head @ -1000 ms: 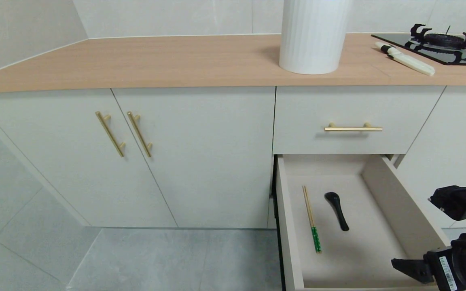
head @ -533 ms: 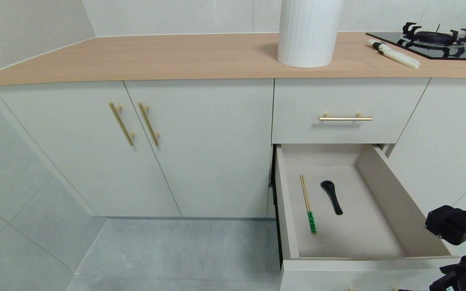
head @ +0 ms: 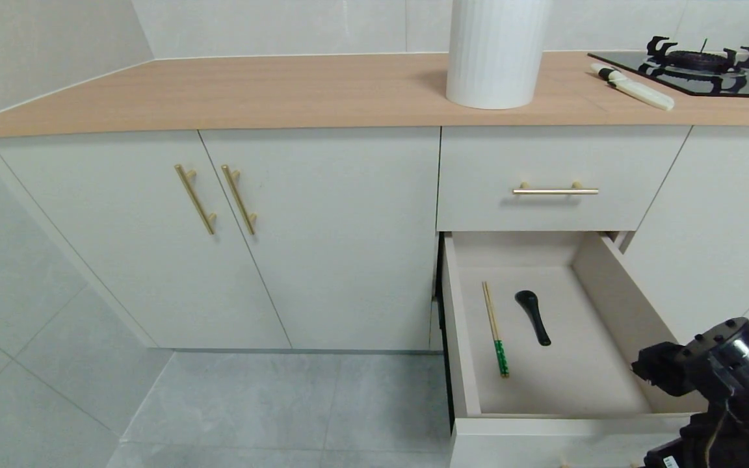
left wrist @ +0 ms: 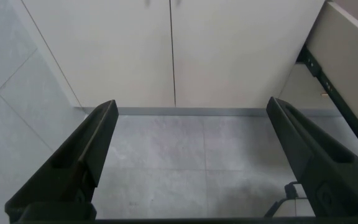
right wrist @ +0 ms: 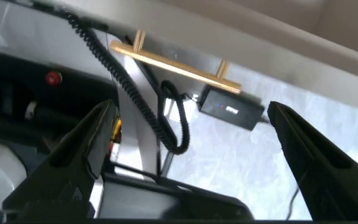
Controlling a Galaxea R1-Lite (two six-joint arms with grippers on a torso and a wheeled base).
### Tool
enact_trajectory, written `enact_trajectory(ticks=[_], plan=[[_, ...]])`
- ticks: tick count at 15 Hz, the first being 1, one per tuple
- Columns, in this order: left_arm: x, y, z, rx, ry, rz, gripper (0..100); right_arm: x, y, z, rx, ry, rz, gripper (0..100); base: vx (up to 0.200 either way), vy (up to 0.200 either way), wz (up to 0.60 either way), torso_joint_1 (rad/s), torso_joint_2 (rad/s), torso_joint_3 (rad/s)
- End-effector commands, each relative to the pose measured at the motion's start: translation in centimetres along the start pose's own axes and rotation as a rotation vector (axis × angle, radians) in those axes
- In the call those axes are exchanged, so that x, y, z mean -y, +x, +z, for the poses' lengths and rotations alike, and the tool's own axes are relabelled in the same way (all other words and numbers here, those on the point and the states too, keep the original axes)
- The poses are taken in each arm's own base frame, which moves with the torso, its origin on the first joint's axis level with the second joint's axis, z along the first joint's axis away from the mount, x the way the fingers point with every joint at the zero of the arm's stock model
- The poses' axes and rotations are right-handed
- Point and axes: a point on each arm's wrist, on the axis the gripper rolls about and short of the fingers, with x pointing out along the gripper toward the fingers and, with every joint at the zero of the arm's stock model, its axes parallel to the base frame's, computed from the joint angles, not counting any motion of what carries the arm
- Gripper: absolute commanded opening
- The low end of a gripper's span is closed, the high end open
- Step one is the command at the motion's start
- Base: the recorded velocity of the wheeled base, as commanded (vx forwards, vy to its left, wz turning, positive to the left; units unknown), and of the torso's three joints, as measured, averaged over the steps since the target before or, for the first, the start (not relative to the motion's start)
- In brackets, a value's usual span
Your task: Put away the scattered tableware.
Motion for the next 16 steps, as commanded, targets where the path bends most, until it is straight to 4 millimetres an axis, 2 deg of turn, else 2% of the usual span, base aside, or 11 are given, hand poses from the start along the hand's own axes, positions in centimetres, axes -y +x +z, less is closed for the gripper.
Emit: enact_trajectory(ticks=[1,10,13,16], plan=[[0.0,0.0,0.0,0.000,0.001,0.001,100,-0.3,1.1,0.2,-0.038,0.002,-0.013,100,0.000,0.000,0.00,0.000,0.00,0.000],[0.0,0.0,0.0,0.000,0.001,0.001,100,-0.5,3.0,2.1,0.087,0.139,-0.109,100,0.000,0.000,0.00,0.000,0.00,0.000],[0.0,0.0,0.0,0.000,0.001,0.001,100,0.6,4.3,3.6,0.150,0.221,-0.128,100,0.000,0.000,0.00,0.000,0.00,0.000],[0.0,0.0,0.0,0.000,0.001,0.001,100,1.2,6.8,5.6,0.218,0.270,-0.142,100,0.000,0.000,0.00,0.000,0.00,0.000]])
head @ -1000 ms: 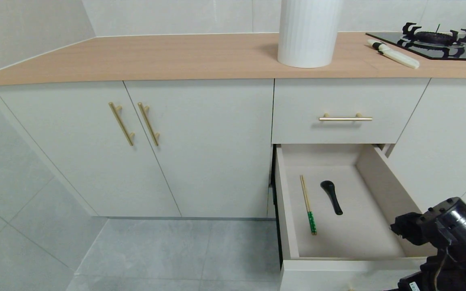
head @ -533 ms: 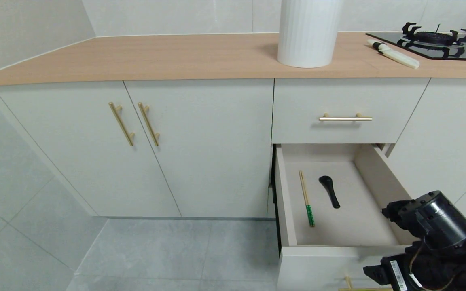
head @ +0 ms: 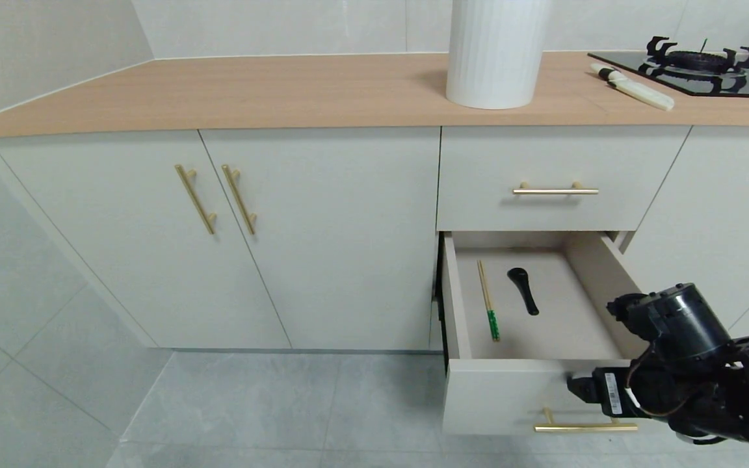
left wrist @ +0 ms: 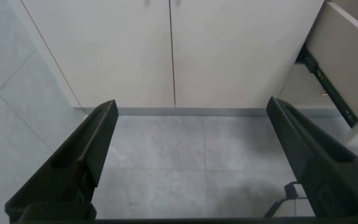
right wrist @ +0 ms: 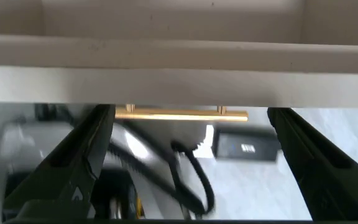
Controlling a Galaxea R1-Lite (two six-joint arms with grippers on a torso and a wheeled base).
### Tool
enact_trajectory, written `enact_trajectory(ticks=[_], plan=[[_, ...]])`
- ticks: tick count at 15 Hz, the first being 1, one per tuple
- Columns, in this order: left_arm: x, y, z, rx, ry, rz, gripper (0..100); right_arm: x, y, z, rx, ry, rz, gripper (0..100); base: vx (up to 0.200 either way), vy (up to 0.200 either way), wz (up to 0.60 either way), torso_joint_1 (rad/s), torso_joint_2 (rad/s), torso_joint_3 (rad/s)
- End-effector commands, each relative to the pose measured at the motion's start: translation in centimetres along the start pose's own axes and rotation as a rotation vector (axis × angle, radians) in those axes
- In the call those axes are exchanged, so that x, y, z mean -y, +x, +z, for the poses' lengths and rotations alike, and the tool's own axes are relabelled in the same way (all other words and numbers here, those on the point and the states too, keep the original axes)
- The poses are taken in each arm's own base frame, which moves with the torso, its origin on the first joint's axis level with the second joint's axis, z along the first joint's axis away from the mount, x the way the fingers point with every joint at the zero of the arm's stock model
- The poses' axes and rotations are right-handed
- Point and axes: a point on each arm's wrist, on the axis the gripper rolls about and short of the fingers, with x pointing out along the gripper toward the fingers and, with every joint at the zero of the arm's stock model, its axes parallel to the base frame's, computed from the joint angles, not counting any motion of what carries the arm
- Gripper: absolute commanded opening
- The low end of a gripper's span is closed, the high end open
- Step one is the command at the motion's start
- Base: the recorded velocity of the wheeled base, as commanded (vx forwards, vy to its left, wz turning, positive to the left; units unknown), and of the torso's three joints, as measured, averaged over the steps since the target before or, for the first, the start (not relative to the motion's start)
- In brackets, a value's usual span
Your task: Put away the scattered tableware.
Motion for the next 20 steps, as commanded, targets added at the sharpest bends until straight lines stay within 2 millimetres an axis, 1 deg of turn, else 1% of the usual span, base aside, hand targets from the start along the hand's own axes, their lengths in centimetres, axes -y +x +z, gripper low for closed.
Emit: enact_trajectory(ticks=[1,2,3,4,5,6,7,8,10,11,15,17,20], plan=[[0.0,0.0,0.0,-0.001,0.001,0.001,100,-0.2,2.5,0.7,0.001,-0.006,-0.025,100,0.000,0.000,0.00,0.000,0.00,0.000],[0.0,0.0,0.0,-0.001,-0.001,0.001,100,-0.1,2.9,1.5,0.023,-0.018,-0.029,100,0.000,0.000,0.00,0.000,0.00,0.000],[0.0,0.0,0.0,-0.001,-0.001,0.001,100,0.4,4.1,3.7,0.080,-0.040,-0.042,100,0.000,0.000,0.00,0.000,0.00,0.000],[0.0,0.0,0.0,-0.001,0.001,0.001,100,0.4,4.5,4.5,0.100,-0.038,-0.044,100,0.000,0.000,0.00,0.000,0.00,0.000],[0.0,0.0,0.0,-0.001,0.001,0.001,100,0.3,5.5,6.4,0.142,-0.027,-0.049,100,0.000,0.000,0.00,0.000,0.00,0.000],[0.0,0.0,0.0,-0.001,0.001,0.001,100,0.0,6.2,7.5,0.163,-0.020,-0.052,100,0.000,0.000,0.00,0.000,0.00,0.000],[0.0,0.0,0.0,-0.001,0.001,0.001,100,-0.1,6.6,8.0,0.172,-0.021,-0.051,100,0.000,0.000,0.00,0.000,0.00,0.000],[0.0,0.0,0.0,-0.001,0.001,0.001,100,-0.2,7.6,9.6,0.201,-0.012,-0.056,100,0.000,0.000,0.00,0.000,0.00,0.000],[0.0,0.0,0.0,-0.001,-0.001,0.001,100,-0.3,8.6,10.2,0.208,-0.002,-0.060,100,0.000,0.000,0.00,0.000,0.00,0.000],[0.0,0.0,0.0,-0.001,-0.001,0.001,100,-0.1,9.5,10.3,0.203,0.006,-0.065,100,0.000,0.000,0.00,0.000,0.00,0.000],[0.0,0.0,0.0,-0.001,-0.001,0.001,100,-0.1,10.5,10.4,0.239,0.032,-0.067,100,0.000,0.000,0.00,0.000,0.00,0.000],[0.0,0.0,0.0,-0.001,0.001,0.001,100,-0.4,11.7,10.6,0.301,0.082,-0.053,100,0.000,0.000,0.00,0.000,0.00,0.000],[0.0,0.0,0.0,-0.001,-0.001,0.001,100,-0.6,12.8,10.7,0.350,0.100,-0.046,100,0.000,0.000,0.00,0.000,0.00,0.000]])
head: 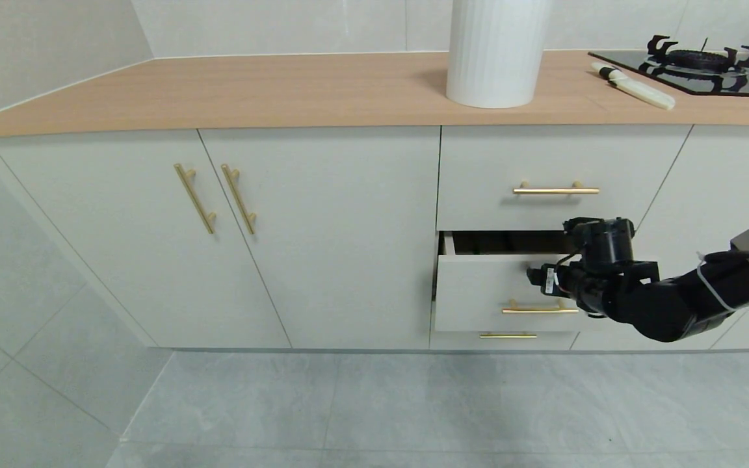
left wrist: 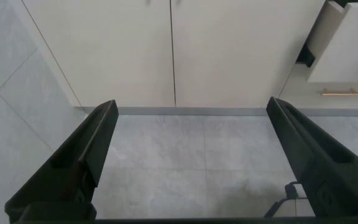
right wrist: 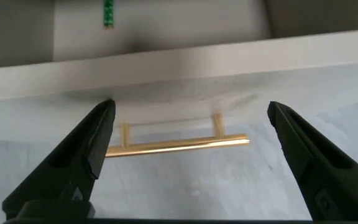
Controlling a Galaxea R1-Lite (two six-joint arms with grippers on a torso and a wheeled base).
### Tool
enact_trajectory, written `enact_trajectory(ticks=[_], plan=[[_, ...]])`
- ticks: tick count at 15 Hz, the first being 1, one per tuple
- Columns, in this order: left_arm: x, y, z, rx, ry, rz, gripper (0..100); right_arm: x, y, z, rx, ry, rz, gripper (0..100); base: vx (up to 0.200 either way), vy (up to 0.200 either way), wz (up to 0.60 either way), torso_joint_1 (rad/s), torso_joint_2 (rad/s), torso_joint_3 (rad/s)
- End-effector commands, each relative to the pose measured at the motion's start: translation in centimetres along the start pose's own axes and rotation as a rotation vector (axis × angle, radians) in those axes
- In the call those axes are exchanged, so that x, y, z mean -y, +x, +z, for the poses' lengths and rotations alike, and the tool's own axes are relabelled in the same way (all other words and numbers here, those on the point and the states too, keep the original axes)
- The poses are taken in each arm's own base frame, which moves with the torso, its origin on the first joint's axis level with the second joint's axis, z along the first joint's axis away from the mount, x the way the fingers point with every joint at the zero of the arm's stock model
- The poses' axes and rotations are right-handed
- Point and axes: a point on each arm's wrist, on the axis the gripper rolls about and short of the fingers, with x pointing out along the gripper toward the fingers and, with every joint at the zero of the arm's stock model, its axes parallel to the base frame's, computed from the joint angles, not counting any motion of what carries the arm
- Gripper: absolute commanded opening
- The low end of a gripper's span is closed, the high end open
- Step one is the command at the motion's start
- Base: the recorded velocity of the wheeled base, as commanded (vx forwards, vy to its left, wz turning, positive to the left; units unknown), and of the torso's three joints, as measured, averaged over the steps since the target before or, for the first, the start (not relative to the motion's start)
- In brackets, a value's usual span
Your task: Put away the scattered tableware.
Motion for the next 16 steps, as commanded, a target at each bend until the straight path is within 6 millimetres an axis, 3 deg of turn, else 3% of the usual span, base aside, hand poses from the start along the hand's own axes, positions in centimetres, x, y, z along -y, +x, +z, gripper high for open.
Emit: enact_trajectory(ticks=[1,8,16], plan=[[0.0,0.0,0.0,0.000,0.000,0.001,100,-0.2,1.3,-1.1,0.010,0.014,-0.007,100,0.000,0.000,0.00,0.000,0.00,0.000],[0.0,0.0,0.0,0.000,0.001,0.001,100,-0.9,3.8,-1.8,0.110,0.081,0.007,100,0.000,0.000,0.00,0.000,0.00,0.000],[0.0,0.0,0.0,0.000,0.000,0.001,100,-0.6,5.7,-0.1,0.186,0.201,-0.005,100,0.000,0.000,0.00,0.000,0.00,0.000]])
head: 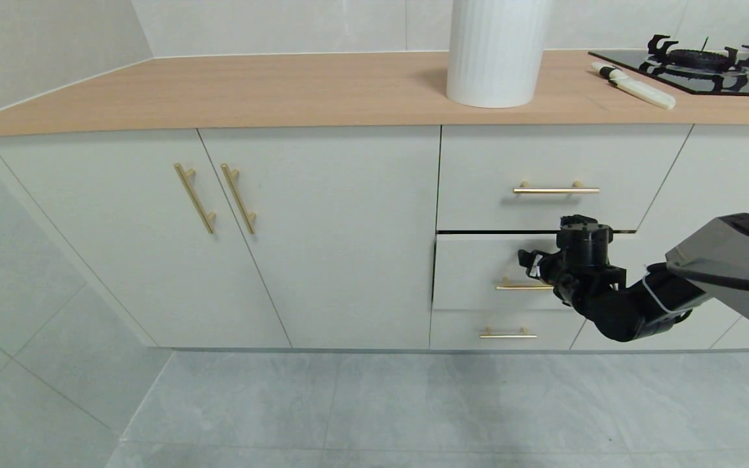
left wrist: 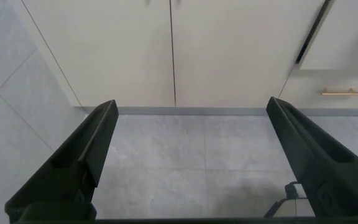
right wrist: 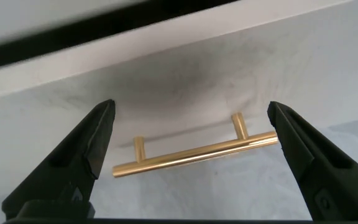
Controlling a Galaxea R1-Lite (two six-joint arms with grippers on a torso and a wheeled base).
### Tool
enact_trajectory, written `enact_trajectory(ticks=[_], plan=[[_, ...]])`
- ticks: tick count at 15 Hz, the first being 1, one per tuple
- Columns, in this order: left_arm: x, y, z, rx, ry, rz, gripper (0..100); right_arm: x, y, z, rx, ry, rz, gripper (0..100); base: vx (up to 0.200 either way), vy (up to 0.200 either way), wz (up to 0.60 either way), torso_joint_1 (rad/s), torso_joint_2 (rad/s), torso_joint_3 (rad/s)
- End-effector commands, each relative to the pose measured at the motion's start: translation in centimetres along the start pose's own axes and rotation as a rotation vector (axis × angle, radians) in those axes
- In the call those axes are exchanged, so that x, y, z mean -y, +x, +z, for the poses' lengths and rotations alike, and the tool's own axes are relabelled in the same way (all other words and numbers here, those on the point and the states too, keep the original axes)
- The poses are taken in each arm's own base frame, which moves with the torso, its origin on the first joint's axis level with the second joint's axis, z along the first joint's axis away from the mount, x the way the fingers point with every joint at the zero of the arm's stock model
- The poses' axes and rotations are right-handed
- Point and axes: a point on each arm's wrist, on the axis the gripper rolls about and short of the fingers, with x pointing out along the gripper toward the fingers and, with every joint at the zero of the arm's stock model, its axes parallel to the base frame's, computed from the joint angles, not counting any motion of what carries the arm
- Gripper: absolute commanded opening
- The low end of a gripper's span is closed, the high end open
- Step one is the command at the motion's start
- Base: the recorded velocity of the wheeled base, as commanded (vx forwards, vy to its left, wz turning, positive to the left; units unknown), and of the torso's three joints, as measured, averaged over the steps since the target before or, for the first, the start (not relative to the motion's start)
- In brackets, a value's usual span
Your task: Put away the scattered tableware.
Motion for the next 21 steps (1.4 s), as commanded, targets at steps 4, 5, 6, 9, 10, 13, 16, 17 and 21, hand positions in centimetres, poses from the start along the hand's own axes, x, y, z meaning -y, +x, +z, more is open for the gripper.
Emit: enact_trajectory(ticks=[4,5,6,9,10,13,16,17,21], plan=[[0.0,0.0,0.0,0.000,0.001,0.001,100,0.4,1.6,0.1,0.032,0.019,-0.036,100,0.000,0.000,0.00,0.000,0.00,0.000],[0.0,0.0,0.0,0.000,0.001,0.001,100,0.4,1.8,0.1,0.041,0.022,-0.041,100,0.000,0.000,0.00,0.000,0.00,0.000],[0.0,0.0,0.0,0.000,0.001,0.001,100,0.8,2.1,0.2,0.053,0.027,-0.054,100,0.000,0.000,0.00,0.000,0.00,0.000],[0.0,0.0,0.0,0.000,-0.001,0.001,100,0.9,2.1,0.3,0.056,0.029,-0.056,100,0.000,0.000,0.00,0.000,0.00,0.000],[0.0,0.0,0.0,0.000,0.001,0.001,100,0.8,2.1,0.4,0.058,0.030,-0.055,100,0.000,0.000,0.00,0.000,0.00,0.000],[0.0,0.0,0.0,0.000,-0.001,0.001,100,1.0,1.8,1.0,0.072,0.034,-0.071,100,0.000,0.000,0.00,0.000,0.00,0.000],[0.0,0.0,0.0,0.000,-0.001,0.001,100,2.0,-3.9,5.1,0.176,0.071,-0.103,100,0.000,0.000,0.00,0.000,0.00,0.000],[0.0,0.0,0.0,0.000,0.001,0.001,100,2.5,-6.9,6.6,0.203,0.079,-0.092,100,0.000,0.000,0.00,0.000,0.00,0.000],[0.0,0.0,0.0,0.000,-0.001,0.001,100,6.3,-20.0,9.4,0.283,-0.011,-0.087,100,0.000,0.000,0.00,0.000,0.00,0.000]])
